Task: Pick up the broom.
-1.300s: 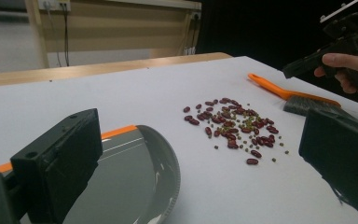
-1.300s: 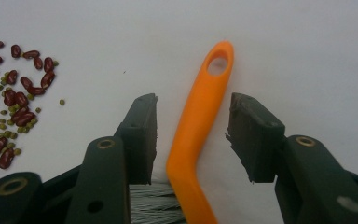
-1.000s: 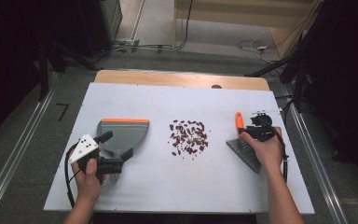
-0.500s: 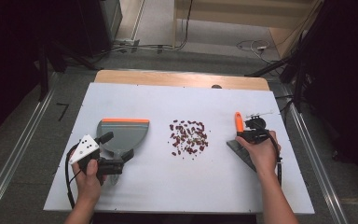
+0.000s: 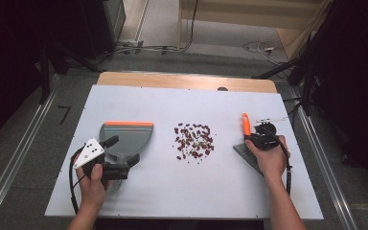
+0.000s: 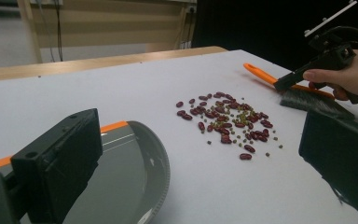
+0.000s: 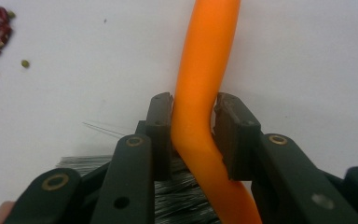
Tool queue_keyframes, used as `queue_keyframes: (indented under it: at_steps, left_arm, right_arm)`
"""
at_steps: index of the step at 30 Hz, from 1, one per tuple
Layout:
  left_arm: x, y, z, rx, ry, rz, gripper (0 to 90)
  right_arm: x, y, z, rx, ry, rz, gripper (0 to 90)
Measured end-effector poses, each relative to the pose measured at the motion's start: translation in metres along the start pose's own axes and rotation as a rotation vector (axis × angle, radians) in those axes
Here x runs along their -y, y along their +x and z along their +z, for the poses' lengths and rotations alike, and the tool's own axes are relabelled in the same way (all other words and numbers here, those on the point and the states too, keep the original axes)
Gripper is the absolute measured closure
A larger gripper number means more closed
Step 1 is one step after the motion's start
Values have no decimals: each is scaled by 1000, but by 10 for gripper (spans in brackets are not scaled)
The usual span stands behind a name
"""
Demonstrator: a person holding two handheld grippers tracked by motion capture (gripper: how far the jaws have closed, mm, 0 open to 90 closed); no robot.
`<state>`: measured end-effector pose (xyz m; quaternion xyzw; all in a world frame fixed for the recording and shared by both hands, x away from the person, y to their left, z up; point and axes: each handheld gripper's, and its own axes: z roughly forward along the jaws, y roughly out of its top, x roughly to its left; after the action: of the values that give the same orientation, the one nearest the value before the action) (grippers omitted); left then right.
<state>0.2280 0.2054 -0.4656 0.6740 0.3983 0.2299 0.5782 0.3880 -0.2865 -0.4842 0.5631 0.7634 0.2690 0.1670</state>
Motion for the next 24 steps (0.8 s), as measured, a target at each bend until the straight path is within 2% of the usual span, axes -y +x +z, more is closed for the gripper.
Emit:
queue_keyframes:
  at_steps: [2, 4, 6, 9, 15, 20, 22, 24]
  left_arm:
    - [0, 0, 0, 1, -3, -1, 0]
    - [0, 0, -1, 1, -4, -2, 0]
    - [0, 0, -1, 2, -4, 0, 0]
    - [-1, -2, 0, 5, -2, 3, 0]
    - [-3, -3, -2, 4, -14, 5, 0]
    - [-3, -3, -1, 4, -14, 5, 0]
    - [-4, -3, -1, 5, -14, 6, 0]
    - [-4, -5, -1, -1, -12, 17, 0]
  right_arm:
    - [2, -1, -5, -32, -54, -5, 671]
    - [4, -3, -12, -24, -100, -1, 678]
    - [7, -5, -20, -43, -151, 11, 680]
    - [10, -5, -23, -46, -176, 9, 681]
    - [18, -7, -37, -46, -286, 27, 684]
    - [21, -4, -52, -50, -397, 5, 688]
    - [21, 0, -59, -38, -434, -10, 689]
    - [21, 3, -66, -42, -470, 1, 690]
